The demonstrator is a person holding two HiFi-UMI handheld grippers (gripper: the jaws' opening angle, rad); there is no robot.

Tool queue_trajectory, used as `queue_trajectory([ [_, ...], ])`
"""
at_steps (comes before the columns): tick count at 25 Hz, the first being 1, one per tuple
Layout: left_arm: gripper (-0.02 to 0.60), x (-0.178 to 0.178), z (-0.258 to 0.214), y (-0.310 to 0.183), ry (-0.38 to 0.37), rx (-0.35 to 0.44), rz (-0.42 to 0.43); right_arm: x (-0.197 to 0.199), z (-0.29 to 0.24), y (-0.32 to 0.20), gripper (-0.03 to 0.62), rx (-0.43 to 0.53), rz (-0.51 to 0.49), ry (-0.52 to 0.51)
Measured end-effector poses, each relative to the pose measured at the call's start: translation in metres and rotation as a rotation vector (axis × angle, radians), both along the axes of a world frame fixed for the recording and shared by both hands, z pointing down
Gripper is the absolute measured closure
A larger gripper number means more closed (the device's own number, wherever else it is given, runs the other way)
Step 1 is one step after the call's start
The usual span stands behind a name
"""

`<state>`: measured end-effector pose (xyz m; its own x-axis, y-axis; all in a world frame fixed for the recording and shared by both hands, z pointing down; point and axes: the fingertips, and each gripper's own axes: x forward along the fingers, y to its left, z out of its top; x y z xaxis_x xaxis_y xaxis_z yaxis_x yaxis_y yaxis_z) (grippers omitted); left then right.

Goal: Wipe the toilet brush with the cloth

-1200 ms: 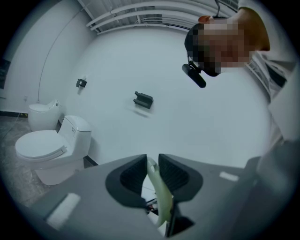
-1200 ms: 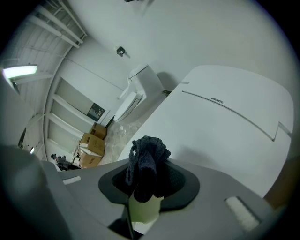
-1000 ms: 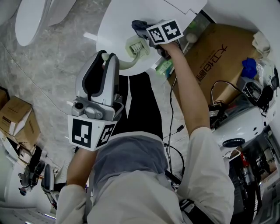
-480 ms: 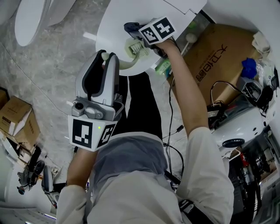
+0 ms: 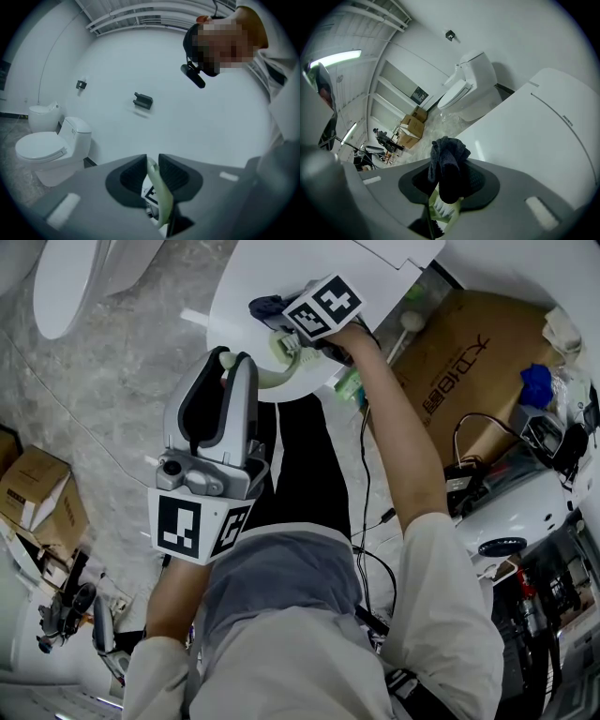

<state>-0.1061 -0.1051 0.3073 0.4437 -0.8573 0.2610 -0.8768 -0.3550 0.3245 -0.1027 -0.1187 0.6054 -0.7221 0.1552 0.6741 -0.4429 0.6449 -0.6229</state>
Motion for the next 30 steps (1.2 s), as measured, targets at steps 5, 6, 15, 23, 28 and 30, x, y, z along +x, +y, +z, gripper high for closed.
queue_trajectory([
  [5, 0.581, 0.0, 0.0, 0.0, 0.0, 0.0, -0.003, 0.0, -0.011, 0.003, 0.482, 0.014, -0.006, -0.047],
  [6, 0.581, 0.0, 0.0, 0.0, 0.0, 0.0, -0.003, 0.0, -0.014, 0.004, 0.482, 0.018, -0.007, -0.062],
  [15, 0.581, 0.003, 0.0, 0.002, -0.007, 0.011, -0.001, -0.002, -0.032, 0.019, 0.482, 0.007, -0.009, -0.203],
  [23, 0.581, 0.005, -0.001, 0.002, -0.01, 0.017, -0.002, 0.008, -0.034, 0.021, 0.482, -0.008, 0.021, -0.221],
  [28, 0.581, 0.005, 0.0, 0.001, -0.009, 0.015, 0.001, 0.017, -0.035, 0.017, 0.482, -0.018, 0.064, -0.237],
  [30, 0.581, 0.006, 0.0, 0.0, -0.011, 0.014, 0.002, 0.023, -0.036, 0.016, 0.482, -0.016, 0.085, -0.244],
])
